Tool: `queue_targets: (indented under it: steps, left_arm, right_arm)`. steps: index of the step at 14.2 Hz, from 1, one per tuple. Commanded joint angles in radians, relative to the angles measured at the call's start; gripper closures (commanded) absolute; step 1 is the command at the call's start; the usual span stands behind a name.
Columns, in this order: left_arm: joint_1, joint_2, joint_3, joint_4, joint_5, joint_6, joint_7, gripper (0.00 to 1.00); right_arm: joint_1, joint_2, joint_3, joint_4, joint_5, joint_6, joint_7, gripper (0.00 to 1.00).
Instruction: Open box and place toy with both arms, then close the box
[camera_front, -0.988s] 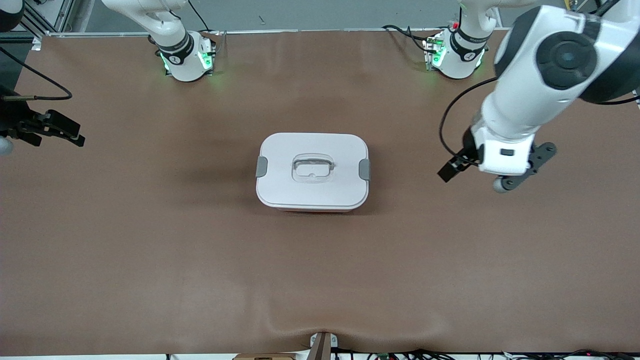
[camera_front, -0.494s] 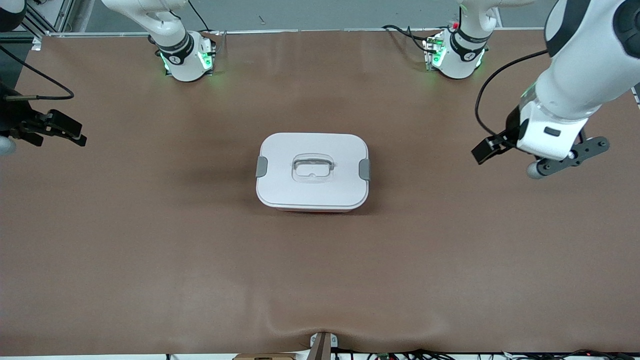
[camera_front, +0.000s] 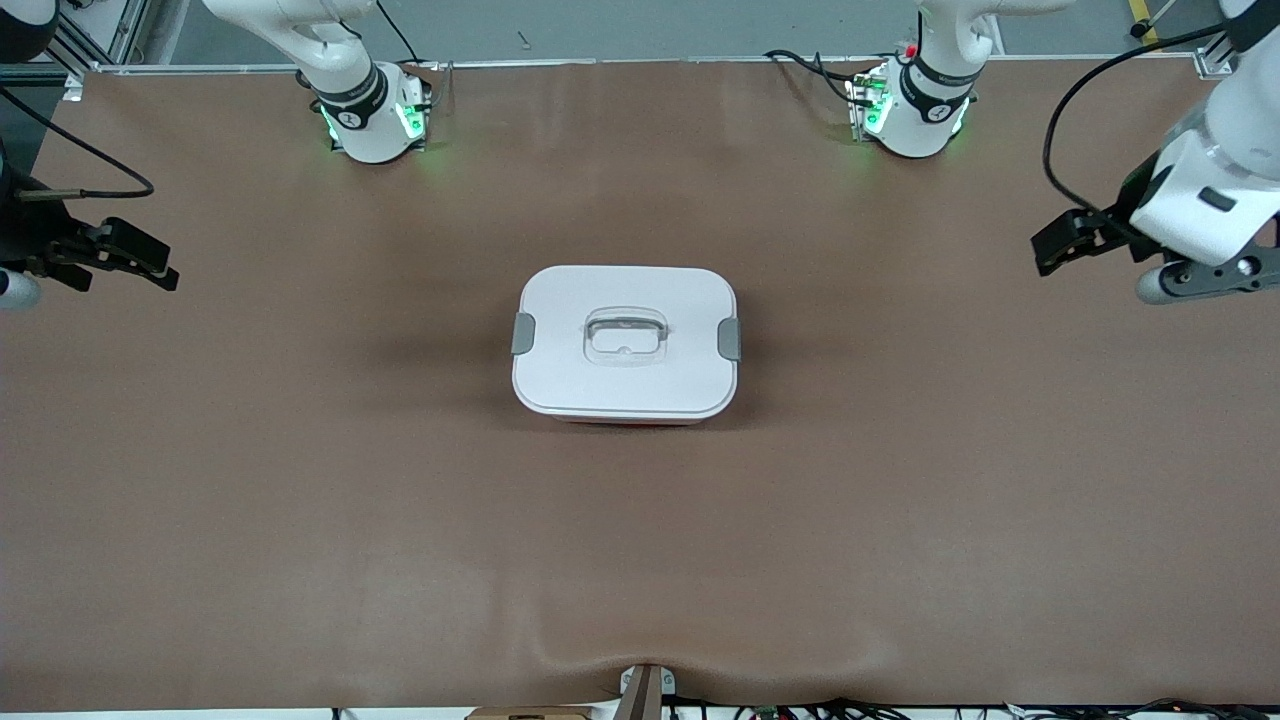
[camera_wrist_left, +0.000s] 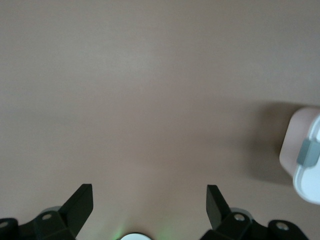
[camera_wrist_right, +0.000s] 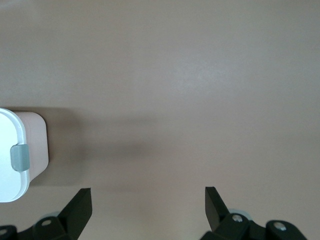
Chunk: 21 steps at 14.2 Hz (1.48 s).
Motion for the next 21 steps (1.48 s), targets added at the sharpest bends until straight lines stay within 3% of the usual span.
queue_targets:
  steps: [1,8,17,21]
  left_arm:
    - [0.002,-0.09,0.065,-0.087,-0.064,-0.004,0.085,0.0]
    - [0.015,-0.165,0.082,-0.148,-0.062,-0.004,0.111,0.0]
    - [0.014,-0.153,0.028,-0.147,-0.051,-0.004,0.115,0.0]
    - [0.021,-0.119,0.039,-0.101,-0.047,0.007,0.114,0.0]
  right_arm:
    - [-0.008,-0.007,-0.002,0.003,0.012,0.008,-0.008,0.0]
    - [0.0,-0.006,-0.001,0.005,0.015,0.006,-0.008,0.0]
    - [-0.008,-0.006,-0.001,0.005,0.018,0.011,-0.01,0.0]
    - [-0.008,-0.006,-0.001,0.005,0.02,0.018,-0.007,0.0]
